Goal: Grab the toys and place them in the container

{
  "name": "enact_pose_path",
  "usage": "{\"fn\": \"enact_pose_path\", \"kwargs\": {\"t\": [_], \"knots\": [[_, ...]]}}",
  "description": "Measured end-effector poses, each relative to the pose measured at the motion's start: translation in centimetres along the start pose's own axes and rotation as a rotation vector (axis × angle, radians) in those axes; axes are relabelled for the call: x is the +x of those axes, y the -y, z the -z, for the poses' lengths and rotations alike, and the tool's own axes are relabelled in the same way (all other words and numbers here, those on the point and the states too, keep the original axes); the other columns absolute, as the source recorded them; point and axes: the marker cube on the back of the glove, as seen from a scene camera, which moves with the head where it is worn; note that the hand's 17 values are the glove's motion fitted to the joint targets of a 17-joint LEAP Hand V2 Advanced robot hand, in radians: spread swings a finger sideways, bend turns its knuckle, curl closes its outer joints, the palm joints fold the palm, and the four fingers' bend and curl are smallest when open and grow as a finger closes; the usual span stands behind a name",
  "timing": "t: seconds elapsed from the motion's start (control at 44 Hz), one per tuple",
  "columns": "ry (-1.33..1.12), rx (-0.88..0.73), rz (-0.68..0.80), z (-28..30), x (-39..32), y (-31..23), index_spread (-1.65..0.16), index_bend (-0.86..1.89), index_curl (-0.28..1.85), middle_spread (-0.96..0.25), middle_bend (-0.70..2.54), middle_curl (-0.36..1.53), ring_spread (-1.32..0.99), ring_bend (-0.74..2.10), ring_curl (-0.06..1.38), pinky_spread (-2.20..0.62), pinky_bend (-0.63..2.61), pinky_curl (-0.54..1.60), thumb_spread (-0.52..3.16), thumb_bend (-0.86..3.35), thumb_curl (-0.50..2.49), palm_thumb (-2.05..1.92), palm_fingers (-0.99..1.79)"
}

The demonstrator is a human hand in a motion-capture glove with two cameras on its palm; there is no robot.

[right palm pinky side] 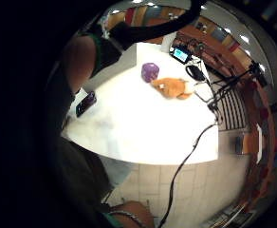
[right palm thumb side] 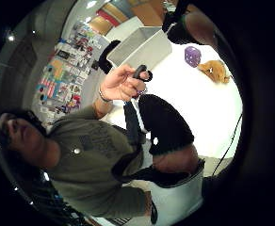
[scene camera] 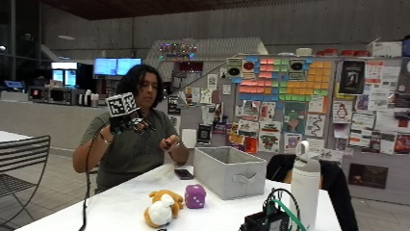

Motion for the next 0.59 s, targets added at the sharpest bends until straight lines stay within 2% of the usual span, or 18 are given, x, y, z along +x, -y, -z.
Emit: {"fn": "enact_pose_path", "kwargs": {"t": [0.114,0.25,0.454,0.591], "knots": [[-0.002,-0.002,-0.004,-0.1,0.3,0.0,-0.24,0.32,0.12,-0.08,0.16,0.04,-0.12,0.29,0.08,0.0,0.48,0.15,0.77,0.02,0.03,0.01,0.49],[-0.002,-0.008,-0.015,-0.3,1.0,0.3,-0.32,0.33,0.17,-0.11,0.17,0.07,-0.17,0.32,0.11,0.0,0.51,0.19,1.07,0.01,0.07,-0.01,0.46],[-0.009,0.001,-0.037,-0.8,1.1,0.2,-0.38,0.35,0.21,-0.13,0.18,0.1,-0.21,0.34,0.12,0.0,0.53,0.22,1.29,-0.01,0.12,-0.01,0.43],[-0.038,0.005,-0.148,-3.0,4.3,1.6,-0.4,0.35,0.23,-0.14,0.19,0.12,-0.22,0.35,0.13,0.0,0.53,0.23,1.36,-0.01,0.14,-0.02,0.42]]}}
